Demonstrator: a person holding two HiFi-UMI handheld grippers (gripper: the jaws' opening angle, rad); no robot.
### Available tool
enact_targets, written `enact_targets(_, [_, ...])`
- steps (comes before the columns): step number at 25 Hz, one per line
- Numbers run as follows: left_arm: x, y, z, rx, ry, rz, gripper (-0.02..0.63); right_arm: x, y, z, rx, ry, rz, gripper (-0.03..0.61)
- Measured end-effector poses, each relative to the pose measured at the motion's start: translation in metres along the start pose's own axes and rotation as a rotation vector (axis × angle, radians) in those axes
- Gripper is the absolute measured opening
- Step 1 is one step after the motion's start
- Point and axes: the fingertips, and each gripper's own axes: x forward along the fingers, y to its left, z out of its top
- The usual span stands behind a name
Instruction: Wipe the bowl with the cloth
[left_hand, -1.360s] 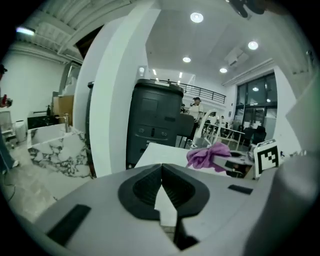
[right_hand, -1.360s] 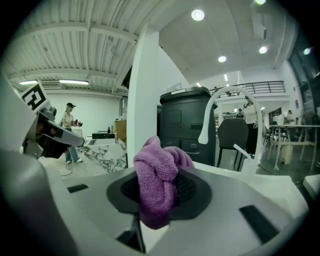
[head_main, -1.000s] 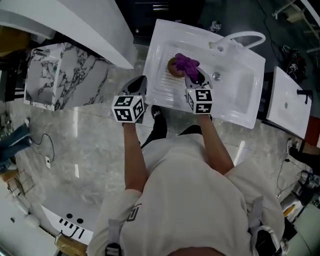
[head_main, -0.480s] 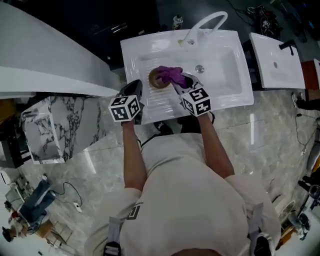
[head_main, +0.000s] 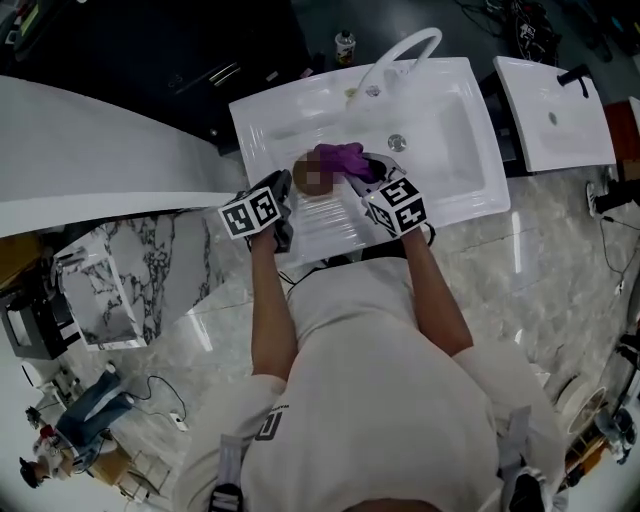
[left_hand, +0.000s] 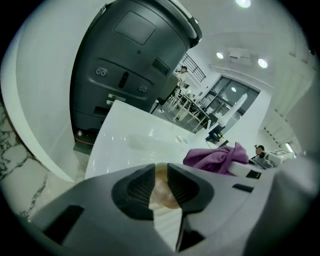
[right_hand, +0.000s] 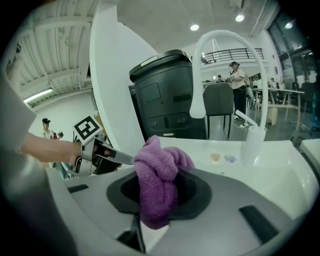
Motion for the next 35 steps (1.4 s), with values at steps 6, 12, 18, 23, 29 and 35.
enact_targets(6, [0.030, 0.005, -0.019, -0.015, 0.114, 0.050, 0.117, 0.002, -0.019, -0.001, 0.002, 0.022, 0.032, 0.091])
enact_targets(12, [0.047, 0.015, -0.029, -0.040, 0.195, 0.111, 0.115, -0.002, -0.031, -0.006, 0.033, 0.034, 0.064, 0.091])
enact_targets(18, [0.062, 0.022, -0.038, 0.008, 0.308, 0.124, 0.090, -0.001, -0.034, -0.012, 0.039, 0.062, 0.107, 0.091])
enact_targets(23, [0.063, 0.022, -0.034, 0.073, 0.312, 0.154, 0.021, 0.000, -0.023, -0.007, 0.012, 0.059, 0.152, 0.091])
enact_targets(29, [0.042, 0.008, 0.007, 0.205, 0.100, 0.249, 0.021, 0.013, 0.005, 0.008, -0.062, 0.042, 0.221, 0.091])
enact_targets(35, [0.009, -0.021, 0.048, 0.285, -0.129, 0.292, 0.020, 0.046, 0.041, 0.021, -0.255, 0.085, 0.214, 0.089])
